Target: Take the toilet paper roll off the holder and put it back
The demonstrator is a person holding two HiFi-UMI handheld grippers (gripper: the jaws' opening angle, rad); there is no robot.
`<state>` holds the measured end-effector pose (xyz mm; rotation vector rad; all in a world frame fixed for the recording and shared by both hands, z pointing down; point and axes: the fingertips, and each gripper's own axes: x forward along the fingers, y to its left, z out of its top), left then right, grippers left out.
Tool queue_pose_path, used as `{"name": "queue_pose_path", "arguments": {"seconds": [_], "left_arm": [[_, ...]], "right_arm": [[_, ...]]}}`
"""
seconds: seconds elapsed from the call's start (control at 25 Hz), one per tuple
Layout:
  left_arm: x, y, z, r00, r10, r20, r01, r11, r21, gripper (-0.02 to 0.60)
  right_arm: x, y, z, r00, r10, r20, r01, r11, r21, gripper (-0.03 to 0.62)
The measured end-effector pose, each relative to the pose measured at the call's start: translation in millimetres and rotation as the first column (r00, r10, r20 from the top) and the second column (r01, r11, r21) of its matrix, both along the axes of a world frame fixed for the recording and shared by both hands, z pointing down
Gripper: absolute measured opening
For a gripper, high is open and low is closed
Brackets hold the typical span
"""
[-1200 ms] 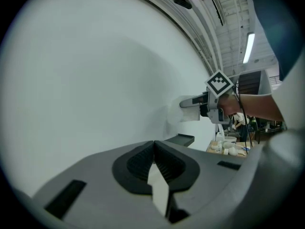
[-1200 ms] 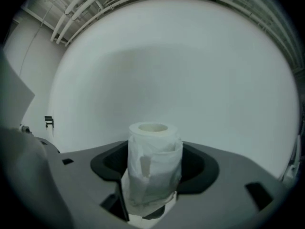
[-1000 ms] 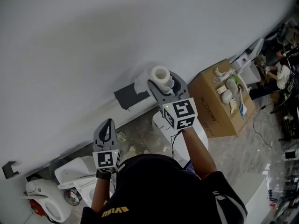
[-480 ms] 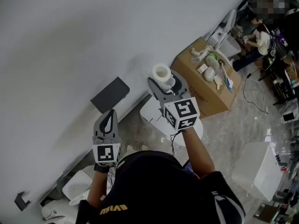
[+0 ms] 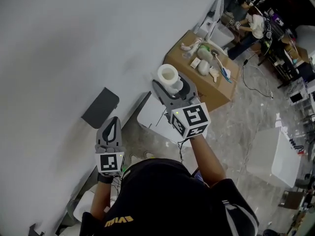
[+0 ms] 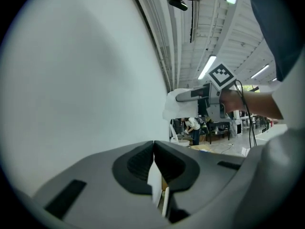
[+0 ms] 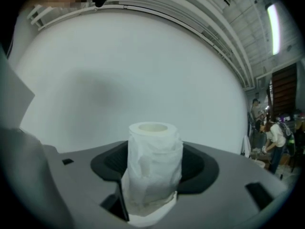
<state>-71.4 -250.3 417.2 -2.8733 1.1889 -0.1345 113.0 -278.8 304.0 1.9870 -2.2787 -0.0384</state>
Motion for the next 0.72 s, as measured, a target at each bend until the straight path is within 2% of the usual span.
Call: {"name": "queue_pose_path", "arguments": {"seconds": [0.32,0.52,0.72], "left_arm": [[10.4,10.0,10.7,0.999,0.037,-0.016,-0.038,0.999,-0.026,0.012],[-4.3,6.3,10.6,1.000,-0.004,-0.006,0.003,1.000,-0.017,0.012],[-25.1,11.6,9.4,0.998,-0.061,-0.005,0.060,0.997,-0.039,0.012]], "right_arm": [[4.5,7.9,-17.1,1.000,0.016,-0.022,-0.015,0.999,0.039,0.288],[6.0,-5.1,-48.9,0.992,0.022,-0.122,-0.011,0.995,0.095,0.288],[4.4,-14.4,-88.5,0.989,0.015,-0.146,0.008,0.988,0.152,0.288]]}}
